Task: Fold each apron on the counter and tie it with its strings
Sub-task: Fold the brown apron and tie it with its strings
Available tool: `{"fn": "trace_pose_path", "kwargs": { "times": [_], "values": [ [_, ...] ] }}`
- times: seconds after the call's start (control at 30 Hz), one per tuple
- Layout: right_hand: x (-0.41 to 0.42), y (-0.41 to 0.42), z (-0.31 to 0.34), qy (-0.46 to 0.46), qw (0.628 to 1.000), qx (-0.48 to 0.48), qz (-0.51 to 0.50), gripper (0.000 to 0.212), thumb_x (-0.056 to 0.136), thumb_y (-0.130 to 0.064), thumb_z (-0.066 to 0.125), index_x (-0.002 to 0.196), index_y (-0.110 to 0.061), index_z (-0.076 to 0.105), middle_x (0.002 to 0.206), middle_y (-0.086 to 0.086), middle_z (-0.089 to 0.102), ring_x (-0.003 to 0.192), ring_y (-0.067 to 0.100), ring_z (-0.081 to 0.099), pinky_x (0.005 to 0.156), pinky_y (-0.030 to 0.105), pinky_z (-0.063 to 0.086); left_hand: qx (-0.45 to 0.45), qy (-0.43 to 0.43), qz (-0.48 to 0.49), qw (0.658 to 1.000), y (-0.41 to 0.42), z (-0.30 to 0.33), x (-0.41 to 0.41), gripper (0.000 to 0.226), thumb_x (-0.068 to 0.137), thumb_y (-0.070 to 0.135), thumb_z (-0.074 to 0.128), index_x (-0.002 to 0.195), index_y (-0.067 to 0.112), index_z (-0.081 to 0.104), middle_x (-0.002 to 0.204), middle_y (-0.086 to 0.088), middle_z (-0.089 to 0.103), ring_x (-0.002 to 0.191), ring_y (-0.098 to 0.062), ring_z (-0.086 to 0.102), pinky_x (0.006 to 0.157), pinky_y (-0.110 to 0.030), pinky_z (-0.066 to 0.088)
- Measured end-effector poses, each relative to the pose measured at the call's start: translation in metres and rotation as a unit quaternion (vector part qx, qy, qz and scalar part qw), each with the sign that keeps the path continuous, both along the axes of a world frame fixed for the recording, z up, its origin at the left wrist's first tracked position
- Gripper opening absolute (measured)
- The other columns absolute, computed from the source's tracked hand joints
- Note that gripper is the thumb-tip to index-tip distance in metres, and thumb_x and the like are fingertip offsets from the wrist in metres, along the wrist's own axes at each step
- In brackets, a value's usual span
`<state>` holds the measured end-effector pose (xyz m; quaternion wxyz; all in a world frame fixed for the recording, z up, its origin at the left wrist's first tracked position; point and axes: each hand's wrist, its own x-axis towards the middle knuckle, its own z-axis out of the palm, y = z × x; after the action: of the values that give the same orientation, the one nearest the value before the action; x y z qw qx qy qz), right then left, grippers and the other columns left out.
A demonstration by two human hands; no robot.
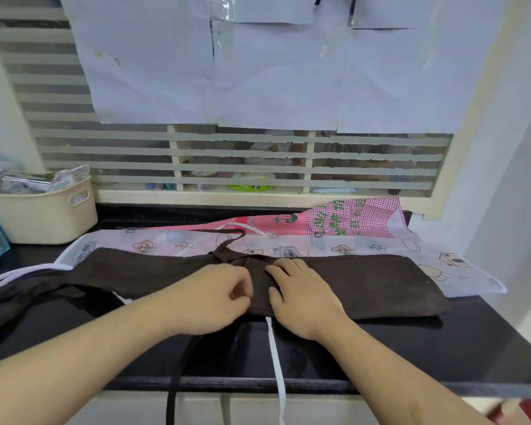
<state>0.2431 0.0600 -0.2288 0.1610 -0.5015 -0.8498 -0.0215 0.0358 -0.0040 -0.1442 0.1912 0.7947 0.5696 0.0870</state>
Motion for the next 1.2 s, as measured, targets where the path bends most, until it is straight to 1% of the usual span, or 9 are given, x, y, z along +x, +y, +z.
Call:
{"fn": "trace_pose_path", "kwargs": {
  "times": [0.1, 0.23, 0.4, 0.53, 0.73, 0.87, 1.0, 1.07, 1.2],
  "values": [
    [0.001, 0.001, 0.001, -0.001, 1.000, -0.017, 0.009, 0.056, 0.105, -0.039, 0.036, 0.158, -0.021, 0.041, 0.162, -0.007, 0.039, 0.146, 0.017, 0.030, 0.123, 0.034, 0.026, 0.102, 0.129, 0.061, 0.984, 0.026, -0.035, -0.010, 0.048, 0.100, 0.055, 0.047, 0.140, 0.028, 0.051, 0.142, 0.008, 0.046, 0.134, -0.018, 0.041, 0.116, -0.034, 0.034],
    [0.001, 0.001, 0.003, 0.023, 0.999, -0.035, 0.008, 0.056, 0.106, -0.040, 0.038, 0.158, -0.022, 0.041, 0.165, -0.007, 0.036, 0.151, 0.014, 0.026, 0.126, 0.032, 0.020, 0.087, 0.116, 0.090, 0.985, 0.040, -0.068, -0.025, 0.098, 0.079, 0.078, 0.005, 0.163, 0.032, 0.024, 0.170, 0.006, 0.016, 0.158, -0.015, 0.009, 0.129, -0.035, 0.006],
    [0.007, -0.010, 0.012, 0.161, 0.984, -0.004, -0.073, 0.043, 0.102, -0.033, 0.048, 0.141, -0.017, 0.049, 0.139, 0.000, 0.051, 0.130, 0.020, 0.045, 0.108, 0.034, 0.043, 0.093, 0.115, 0.102, 0.984, 0.044, -0.079, -0.028, 0.096, 0.084, 0.089, 0.012, 0.165, 0.036, 0.018, 0.172, 0.007, 0.010, 0.160, -0.014, 0.005, 0.131, -0.038, 0.004],
    [0.054, -0.024, 0.016, 0.139, 0.965, 0.068, -0.214, 0.042, 0.088, -0.020, 0.057, 0.128, -0.007, 0.053, 0.124, 0.011, 0.056, 0.112, 0.030, 0.050, 0.095, 0.040, 0.046, 0.097, 0.129, 0.108, 0.981, 0.046, -0.082, -0.028, 0.105, 0.077, 0.093, 0.006, 0.165, 0.036, 0.016, 0.173, 0.006, 0.010, 0.160, -0.015, 0.005, 0.131, -0.039, 0.004],
    [0.167, -0.051, 0.022, 0.028, 0.877, -0.069, -0.475, 0.070, 0.092, -0.061, 0.052, 0.130, -0.003, 0.050, 0.131, 0.019, 0.054, 0.124, 0.038, 0.049, 0.106, 0.045, 0.042, 0.075, 0.134, 0.109, 0.982, 0.043, -0.081, -0.024, 0.119, 0.068, 0.101, -0.001, 0.166, 0.034, 0.012, 0.174, 0.004, 0.006, 0.161, -0.016, -0.001, 0.131, -0.042, 0.002],
    [0.193, -0.054, 0.030, 0.161, 0.867, -0.154, -0.445, 0.040, 0.078, -0.051, 0.060, 0.089, -0.013, 0.063, 0.093, 0.007, 0.069, 0.092, 0.032, 0.065, 0.083, 0.040, 0.055, 0.042, 0.144, 0.111, 0.982, 0.034, -0.072, -0.016, 0.109, 0.080, 0.097, 0.017, 0.167, 0.031, 0.007, 0.175, 0.002, -0.001, 0.161, -0.017, -0.008, 0.131, -0.043, -0.002],
    [0.190, -0.054, 0.044, 0.311, 0.858, -0.139, -0.384, 0.017, 0.098, -0.018, 0.053, 0.084, -0.008, 0.051, 0.083, 0.015, 0.070, 0.074, 0.031, 0.069, 0.065, 0.035, 0.048, 0.021, 0.152, 0.109, 0.982, 0.025, -0.065, -0.011, 0.115, 0.079, 0.098, 0.021, 0.168, 0.027, 0.004, 0.175, -0.001, -0.005, 0.161, -0.019, -0.012, 0.131, -0.045, -0.004],
    [0.185, -0.058, 0.055, 0.494, 0.788, -0.128, -0.345, 0.015, 0.101, -0.008, 0.048, 0.092, -0.001, 0.058, 0.081, 0.024, 0.075, 0.063, 0.030, 0.074, 0.061, 0.035, 0.061, 0.013, 0.156, 0.112, 0.981, 0.022, -0.064, -0.007, 0.120, 0.076, 0.101, 0.021, 0.168, 0.026, 0.002, 0.176, -0.003, -0.006, 0.161, -0.021, -0.013, 0.131, -0.047, -0.005],
    [0.159, -0.069, 0.055, 0.770, 0.557, -0.175, -0.258, 0.022, 0.096, -0.009, 0.071, 0.115, 0.001, 0.068, 0.094, 0.018, 0.074, 0.078, 0.033, 0.075, 0.063, 0.039, 0.066, 0.017, 0.156, 0.120, 0.980, 0.018, -0.068, 0.002, 0.126, 0.073, 0.103, 0.020, 0.168, 0.022, 0.002, 0.175, -0.006, -0.007, 0.161, -0.026, -0.015, 0.130, -0.052, -0.006]
  ]
}}
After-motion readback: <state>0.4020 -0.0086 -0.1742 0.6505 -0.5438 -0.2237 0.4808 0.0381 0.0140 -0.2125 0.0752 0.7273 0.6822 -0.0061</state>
